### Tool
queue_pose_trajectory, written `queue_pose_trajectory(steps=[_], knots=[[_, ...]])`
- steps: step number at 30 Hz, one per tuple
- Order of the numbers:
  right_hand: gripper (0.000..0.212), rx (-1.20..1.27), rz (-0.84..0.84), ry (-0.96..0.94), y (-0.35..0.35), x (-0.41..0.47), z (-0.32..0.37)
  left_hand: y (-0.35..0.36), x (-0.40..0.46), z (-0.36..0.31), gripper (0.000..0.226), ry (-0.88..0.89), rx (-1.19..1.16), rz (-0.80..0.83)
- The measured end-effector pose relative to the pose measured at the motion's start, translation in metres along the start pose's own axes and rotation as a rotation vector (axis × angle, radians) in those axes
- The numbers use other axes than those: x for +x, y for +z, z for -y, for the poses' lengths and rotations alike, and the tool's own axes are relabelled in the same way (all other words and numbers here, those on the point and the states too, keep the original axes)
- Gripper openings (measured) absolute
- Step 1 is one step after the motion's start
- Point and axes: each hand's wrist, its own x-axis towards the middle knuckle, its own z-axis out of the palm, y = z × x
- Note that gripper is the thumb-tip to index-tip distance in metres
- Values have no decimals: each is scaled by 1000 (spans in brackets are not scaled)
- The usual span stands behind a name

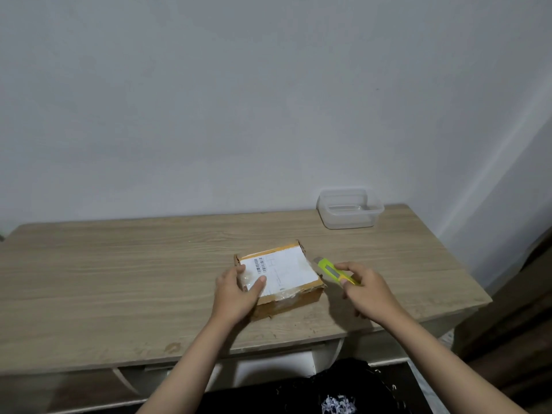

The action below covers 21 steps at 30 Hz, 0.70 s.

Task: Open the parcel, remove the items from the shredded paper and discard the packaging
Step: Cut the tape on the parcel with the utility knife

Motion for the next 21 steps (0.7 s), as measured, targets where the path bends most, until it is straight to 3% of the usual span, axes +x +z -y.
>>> queue_pose_trajectory(steps=[2,5,8,11,17,21], knots=[[34,85,-6,4,2,-3,-1,-13,14,-3,60,50,54,61],[34,199,-11,11,4,-9,-1,-26,37,-3,83,96,125,292],[34,257,-15,16,4,-11,-1,-29,37,-6,81,92,149,418],[34,287,-31,33,5,-11,-6,-27,30,-1,88,126,145,382],[34,281,-27,50,14,-12,-19,-9,-20,4,91,208,193,139],[34,254,-11,48,15,-16,-23,-2,-32,13,97,235,105,225]])
